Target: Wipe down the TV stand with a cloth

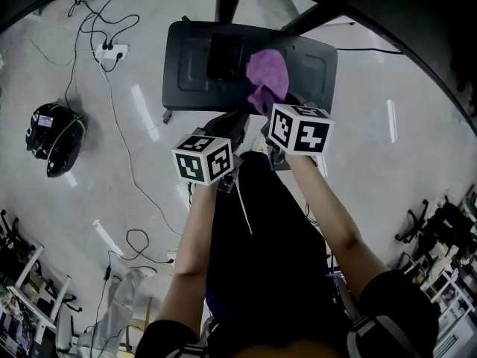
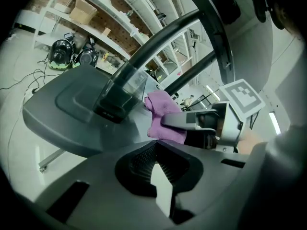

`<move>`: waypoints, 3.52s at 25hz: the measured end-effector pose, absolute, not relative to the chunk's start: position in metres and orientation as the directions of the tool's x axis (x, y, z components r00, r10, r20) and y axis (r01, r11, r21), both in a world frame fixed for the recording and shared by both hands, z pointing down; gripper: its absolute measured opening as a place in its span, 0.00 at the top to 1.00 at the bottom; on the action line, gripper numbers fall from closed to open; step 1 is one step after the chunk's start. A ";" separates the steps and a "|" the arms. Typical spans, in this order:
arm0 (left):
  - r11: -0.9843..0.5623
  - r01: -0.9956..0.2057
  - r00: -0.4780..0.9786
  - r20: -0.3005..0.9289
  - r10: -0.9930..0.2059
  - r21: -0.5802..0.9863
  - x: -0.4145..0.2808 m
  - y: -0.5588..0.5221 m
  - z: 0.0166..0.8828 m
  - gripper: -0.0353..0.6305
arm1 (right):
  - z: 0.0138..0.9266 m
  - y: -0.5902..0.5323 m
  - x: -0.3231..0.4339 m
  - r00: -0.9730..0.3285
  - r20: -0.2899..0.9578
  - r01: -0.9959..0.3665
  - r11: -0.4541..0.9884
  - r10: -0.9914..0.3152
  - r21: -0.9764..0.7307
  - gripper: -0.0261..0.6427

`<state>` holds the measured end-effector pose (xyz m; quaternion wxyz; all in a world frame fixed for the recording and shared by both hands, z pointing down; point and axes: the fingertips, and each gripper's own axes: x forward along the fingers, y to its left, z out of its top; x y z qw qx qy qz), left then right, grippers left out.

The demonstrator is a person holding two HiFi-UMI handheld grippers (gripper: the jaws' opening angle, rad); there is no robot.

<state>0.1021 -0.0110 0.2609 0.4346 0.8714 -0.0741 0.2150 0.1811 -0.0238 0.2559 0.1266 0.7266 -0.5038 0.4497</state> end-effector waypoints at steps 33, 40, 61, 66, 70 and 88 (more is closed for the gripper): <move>-0.607 -0.346 0.886 0.462 0.039 0.715 0.085 -0.037 0.265 0.94 | 0.321 -0.101 0.253 0.040 0.834 -0.750 -0.568 -0.551 -0.339 0.83; -0.628 -0.309 0.879 0.466 0.097 0.714 0.100 -0.013 0.267 0.94 | 0.320 -0.063 0.284 0.074 0.838 -0.721 -0.610 -0.541 -0.330 0.83; -0.643 -0.292 0.884 0.456 0.101 0.708 0.161 0.035 0.269 0.94 | 0.321 0.046 0.377 0.153 0.857 -0.650 -0.703 -0.493 -0.289 0.83; -0.643 -0.298 0.883 0.460 0.095 0.706 0.174 0.057 0.269 0.94 | 0.323 0.068 0.398 0.152 0.858 -0.641 -0.710 -0.491 -0.293 0.83; -0.631 -0.319 0.879 0.469 0.082 0.707 0.182 0.070 0.275 0.94 | 0.323 0.079 0.411 0.141 0.851 -0.628 -0.710 -0.506 -0.318 0.83; -0.617 -0.353 0.877 0.479 0.043 0.703 0.187 0.078 0.274 0.94 | 0.307 0.062 0.360 0.055 0.811 -0.658 -0.632 -0.583 -0.410 0.83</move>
